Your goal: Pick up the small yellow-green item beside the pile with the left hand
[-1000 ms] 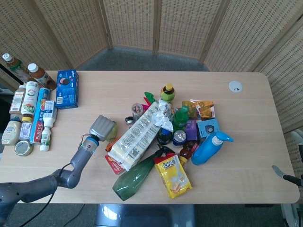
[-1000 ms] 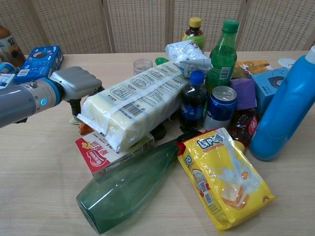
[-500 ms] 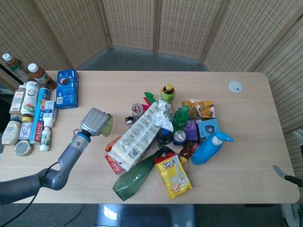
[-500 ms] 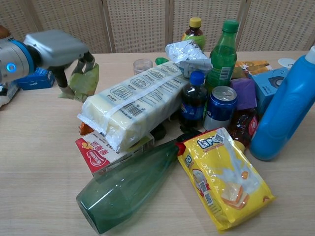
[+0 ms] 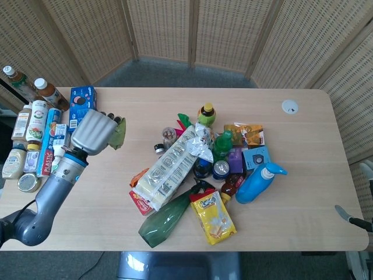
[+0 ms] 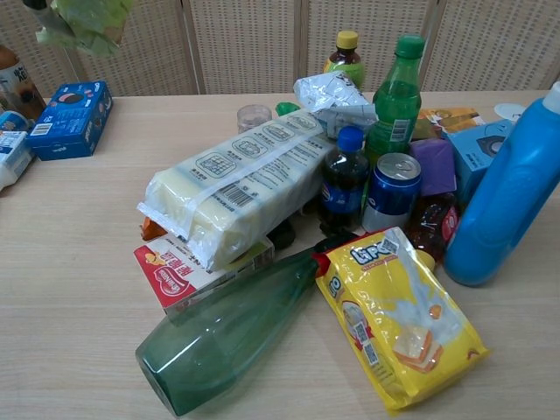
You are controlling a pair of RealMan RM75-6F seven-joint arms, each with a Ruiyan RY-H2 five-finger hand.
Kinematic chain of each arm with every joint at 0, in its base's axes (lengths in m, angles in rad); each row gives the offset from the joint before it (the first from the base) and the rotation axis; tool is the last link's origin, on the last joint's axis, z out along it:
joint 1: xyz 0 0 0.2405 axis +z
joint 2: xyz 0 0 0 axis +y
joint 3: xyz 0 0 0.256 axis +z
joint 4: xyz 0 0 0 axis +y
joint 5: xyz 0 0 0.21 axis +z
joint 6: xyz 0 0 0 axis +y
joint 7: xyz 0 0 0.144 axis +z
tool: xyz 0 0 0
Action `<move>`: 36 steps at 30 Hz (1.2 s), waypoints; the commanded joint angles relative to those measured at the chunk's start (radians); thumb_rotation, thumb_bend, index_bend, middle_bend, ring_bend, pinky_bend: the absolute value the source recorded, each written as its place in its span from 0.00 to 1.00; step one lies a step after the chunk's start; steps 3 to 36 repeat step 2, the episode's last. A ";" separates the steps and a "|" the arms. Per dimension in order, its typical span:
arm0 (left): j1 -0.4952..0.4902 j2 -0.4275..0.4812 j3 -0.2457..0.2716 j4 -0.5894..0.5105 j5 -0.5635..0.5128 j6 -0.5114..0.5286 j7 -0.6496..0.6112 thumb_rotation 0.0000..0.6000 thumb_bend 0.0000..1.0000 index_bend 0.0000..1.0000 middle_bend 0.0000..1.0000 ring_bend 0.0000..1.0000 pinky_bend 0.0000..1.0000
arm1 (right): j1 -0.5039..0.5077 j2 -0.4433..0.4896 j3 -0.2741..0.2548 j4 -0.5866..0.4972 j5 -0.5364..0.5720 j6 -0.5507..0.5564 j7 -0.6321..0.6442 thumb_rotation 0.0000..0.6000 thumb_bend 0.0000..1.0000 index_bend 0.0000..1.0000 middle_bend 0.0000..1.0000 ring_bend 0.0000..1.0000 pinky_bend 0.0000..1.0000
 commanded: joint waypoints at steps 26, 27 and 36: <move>-0.015 0.020 -0.003 -0.037 -0.033 0.021 0.018 1.00 0.00 0.73 0.72 0.68 0.70 | -0.002 0.002 0.003 0.002 0.004 0.002 0.007 1.00 0.00 0.00 0.00 0.00 0.00; -0.015 0.020 -0.003 -0.037 -0.033 0.021 0.018 1.00 0.00 0.73 0.72 0.68 0.70 | -0.002 0.002 0.003 0.002 0.004 0.002 0.007 1.00 0.00 0.00 0.00 0.00 0.00; -0.015 0.020 -0.003 -0.037 -0.033 0.021 0.018 1.00 0.00 0.73 0.72 0.68 0.70 | -0.002 0.002 0.003 0.002 0.004 0.002 0.007 1.00 0.00 0.00 0.00 0.00 0.00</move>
